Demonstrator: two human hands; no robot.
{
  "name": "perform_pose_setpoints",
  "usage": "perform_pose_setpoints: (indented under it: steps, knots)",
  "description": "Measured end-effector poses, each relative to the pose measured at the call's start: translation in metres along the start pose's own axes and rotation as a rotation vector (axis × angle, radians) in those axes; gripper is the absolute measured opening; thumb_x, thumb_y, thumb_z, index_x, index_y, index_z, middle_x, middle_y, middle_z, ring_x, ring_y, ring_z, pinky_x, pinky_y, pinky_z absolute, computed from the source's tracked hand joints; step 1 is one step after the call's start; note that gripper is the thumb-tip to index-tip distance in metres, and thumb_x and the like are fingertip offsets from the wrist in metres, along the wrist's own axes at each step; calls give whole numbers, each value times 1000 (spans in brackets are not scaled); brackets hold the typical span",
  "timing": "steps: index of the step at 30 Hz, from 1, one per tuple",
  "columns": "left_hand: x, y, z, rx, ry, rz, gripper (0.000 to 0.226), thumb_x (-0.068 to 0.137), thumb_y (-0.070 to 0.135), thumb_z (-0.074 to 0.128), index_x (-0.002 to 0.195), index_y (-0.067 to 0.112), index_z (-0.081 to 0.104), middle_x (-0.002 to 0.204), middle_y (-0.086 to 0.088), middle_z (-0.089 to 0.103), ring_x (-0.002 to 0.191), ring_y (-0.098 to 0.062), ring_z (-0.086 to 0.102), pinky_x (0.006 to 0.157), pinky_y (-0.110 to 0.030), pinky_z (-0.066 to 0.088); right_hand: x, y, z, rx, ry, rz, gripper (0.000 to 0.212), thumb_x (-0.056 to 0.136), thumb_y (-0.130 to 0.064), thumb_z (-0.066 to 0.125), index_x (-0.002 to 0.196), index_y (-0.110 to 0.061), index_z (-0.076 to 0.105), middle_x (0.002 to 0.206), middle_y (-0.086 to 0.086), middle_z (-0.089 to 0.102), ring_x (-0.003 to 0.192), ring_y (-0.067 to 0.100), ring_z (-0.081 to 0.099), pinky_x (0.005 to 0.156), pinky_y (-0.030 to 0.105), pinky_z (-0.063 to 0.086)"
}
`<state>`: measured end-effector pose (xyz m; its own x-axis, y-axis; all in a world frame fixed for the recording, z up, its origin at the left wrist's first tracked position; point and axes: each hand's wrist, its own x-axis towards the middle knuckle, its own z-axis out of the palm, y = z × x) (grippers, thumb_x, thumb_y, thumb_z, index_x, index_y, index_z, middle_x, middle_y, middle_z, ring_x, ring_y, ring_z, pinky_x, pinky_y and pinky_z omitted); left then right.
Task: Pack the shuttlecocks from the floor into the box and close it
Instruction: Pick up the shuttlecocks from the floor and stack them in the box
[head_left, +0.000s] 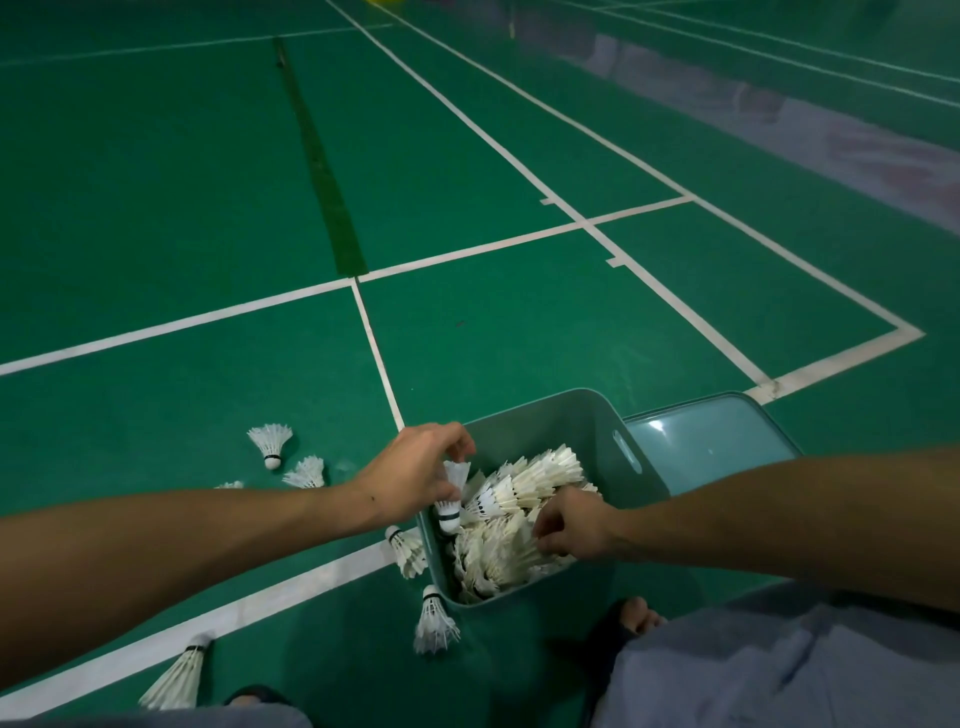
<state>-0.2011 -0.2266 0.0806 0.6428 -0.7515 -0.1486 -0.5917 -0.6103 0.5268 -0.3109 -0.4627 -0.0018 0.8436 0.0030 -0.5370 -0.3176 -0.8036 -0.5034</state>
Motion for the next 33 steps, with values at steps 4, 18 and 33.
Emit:
perform_pose_setpoints:
  steps: [4, 18, 33]
  knots:
    - [-1, 2, 0, 5, -20, 24, 40, 86, 15, 85, 121, 19, 66, 117, 11, 60, 80, 3, 59, 74, -4, 47, 1, -3, -5, -1, -30, 11, 22, 91, -18, 77, 112, -11, 79, 106, 2, 77, 89, 14, 69, 79, 24, 54]
    - [10, 22, -1, -25, -85, 170, 13, 91, 22, 80, 102, 24, 73, 97, 14, 75, 90, 1, 69, 85, -35, 60, -18, -72, -59, -235, 163, -408, 30, 83, -36, 82, 107, -20, 72, 101, -9, 62, 93, 8, 54, 86, 29, 48]
    - [9, 14, 58, 197, -415, 22, 52, 101, 42, 64, 145, 16, 53, 139, -6, 63, 124, -21, 61, 107, -40, 53, -4, 3, -53, -218, 132, 36, 15, 92, -24, 71, 86, -14, 80, 86, 1, 77, 78, 14, 72, 79, 36, 62]
